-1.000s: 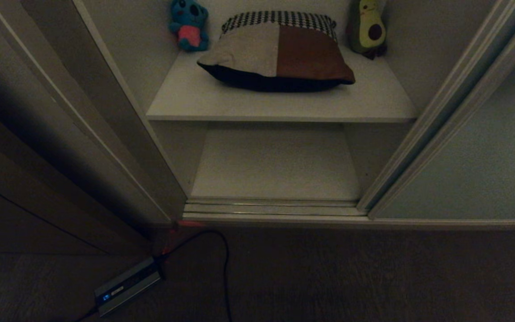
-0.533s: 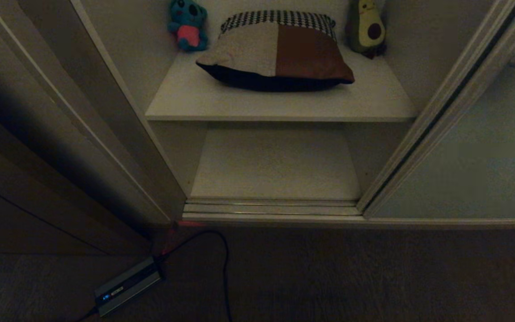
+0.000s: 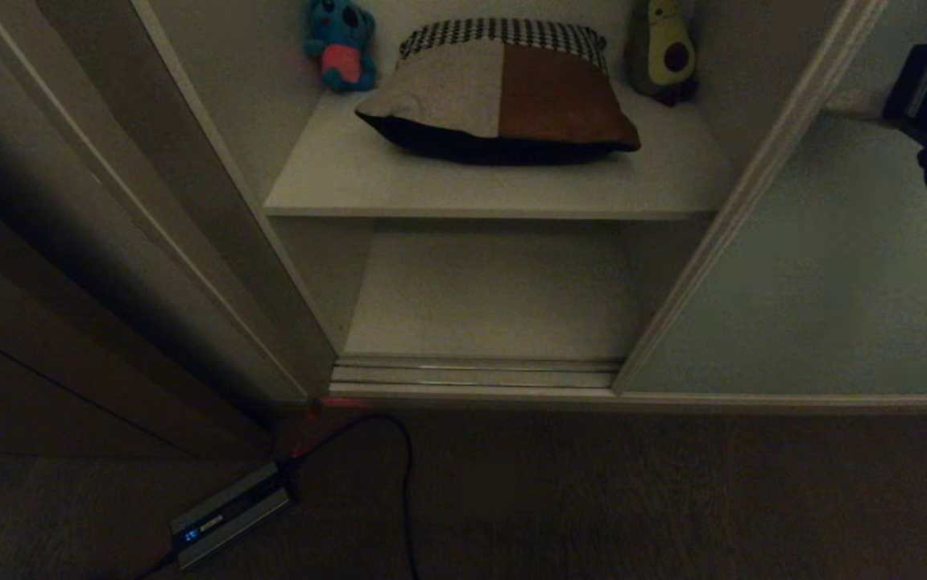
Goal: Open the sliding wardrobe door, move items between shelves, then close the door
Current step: Close the door
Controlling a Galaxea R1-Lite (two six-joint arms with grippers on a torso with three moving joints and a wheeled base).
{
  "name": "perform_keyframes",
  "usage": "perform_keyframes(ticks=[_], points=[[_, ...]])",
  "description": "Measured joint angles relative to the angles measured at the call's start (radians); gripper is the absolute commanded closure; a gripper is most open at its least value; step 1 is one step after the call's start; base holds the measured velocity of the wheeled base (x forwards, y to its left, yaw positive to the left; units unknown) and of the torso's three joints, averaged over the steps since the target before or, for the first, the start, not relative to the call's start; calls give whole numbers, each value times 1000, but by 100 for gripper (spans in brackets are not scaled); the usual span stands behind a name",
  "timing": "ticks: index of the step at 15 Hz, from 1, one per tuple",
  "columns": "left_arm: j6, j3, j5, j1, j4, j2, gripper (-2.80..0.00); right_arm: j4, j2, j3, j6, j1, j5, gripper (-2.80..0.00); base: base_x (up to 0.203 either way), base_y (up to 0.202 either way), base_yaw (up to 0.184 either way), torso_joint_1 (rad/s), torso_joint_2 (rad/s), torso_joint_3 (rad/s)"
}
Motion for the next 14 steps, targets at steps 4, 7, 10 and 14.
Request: perform_keyframes(ticks=[4,7,10,14], points=[[2,0,0,0,0,0,0,1,4,15,-23,212,-137,0,0,0,0,0,0,0],[1,0,-1,0,0,0,0,1,13,13,-59,324,-182,0,0,0,0,0,0,0],[1,0,-1,-1,0,0,0,2,15,7,-111,449,-225,0,0,0,0,0,0,0],[2,0,0,0,0,0,0,0,-90,68,-144,561,-233,0,0,0,0,0,0,0]])
